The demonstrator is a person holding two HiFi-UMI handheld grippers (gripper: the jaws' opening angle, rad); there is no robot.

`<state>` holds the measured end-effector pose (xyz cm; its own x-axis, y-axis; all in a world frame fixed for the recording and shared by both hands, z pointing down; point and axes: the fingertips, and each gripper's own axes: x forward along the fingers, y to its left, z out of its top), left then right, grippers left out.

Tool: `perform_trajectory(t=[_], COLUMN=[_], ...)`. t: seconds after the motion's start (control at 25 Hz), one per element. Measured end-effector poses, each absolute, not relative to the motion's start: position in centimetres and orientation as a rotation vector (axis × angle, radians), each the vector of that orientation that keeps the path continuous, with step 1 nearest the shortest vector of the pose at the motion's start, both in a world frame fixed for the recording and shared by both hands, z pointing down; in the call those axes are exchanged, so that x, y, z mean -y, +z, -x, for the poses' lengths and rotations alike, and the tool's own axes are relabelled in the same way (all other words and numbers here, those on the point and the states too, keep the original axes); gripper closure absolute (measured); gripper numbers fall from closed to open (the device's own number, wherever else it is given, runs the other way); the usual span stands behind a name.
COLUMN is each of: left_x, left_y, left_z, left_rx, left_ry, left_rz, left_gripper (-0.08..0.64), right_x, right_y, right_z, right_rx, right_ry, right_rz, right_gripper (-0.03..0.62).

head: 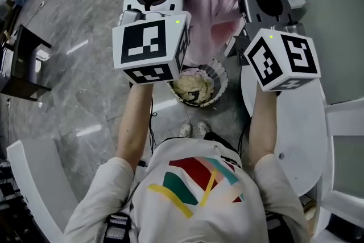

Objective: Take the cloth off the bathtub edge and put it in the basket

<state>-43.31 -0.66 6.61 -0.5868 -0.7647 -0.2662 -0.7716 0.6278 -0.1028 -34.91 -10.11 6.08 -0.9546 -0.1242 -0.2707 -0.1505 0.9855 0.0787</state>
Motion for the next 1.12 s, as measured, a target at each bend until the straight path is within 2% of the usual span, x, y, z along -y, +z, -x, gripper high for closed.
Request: perform_trajectory(t=[0.6, 0.84, 1.12], left_x=[2.2, 3.4, 3.5], left_y=[8.1, 12.8, 21.9], left_z=[42.8, 44.2, 45.4], left_rx=[-2.63, -2.723, -2.872], left_ry=[-0.006, -0.026, -0.142], left_rz=[1.189, 1.236, 1.307], left_gripper=[0.482, 0.482, 0.482], right_x=[11.5, 12.2, 12.1], right_y=[7.5, 12.0, 21.4], right_z=[34.5, 36.0, 37.3], right_rx=[-2.882, -2.982, -3.172], right_ry=[0.108, 0.031, -0.056], right_rz=[0.13, 0.14, 0.173], right_gripper=[0.543, 0.543, 0.543])
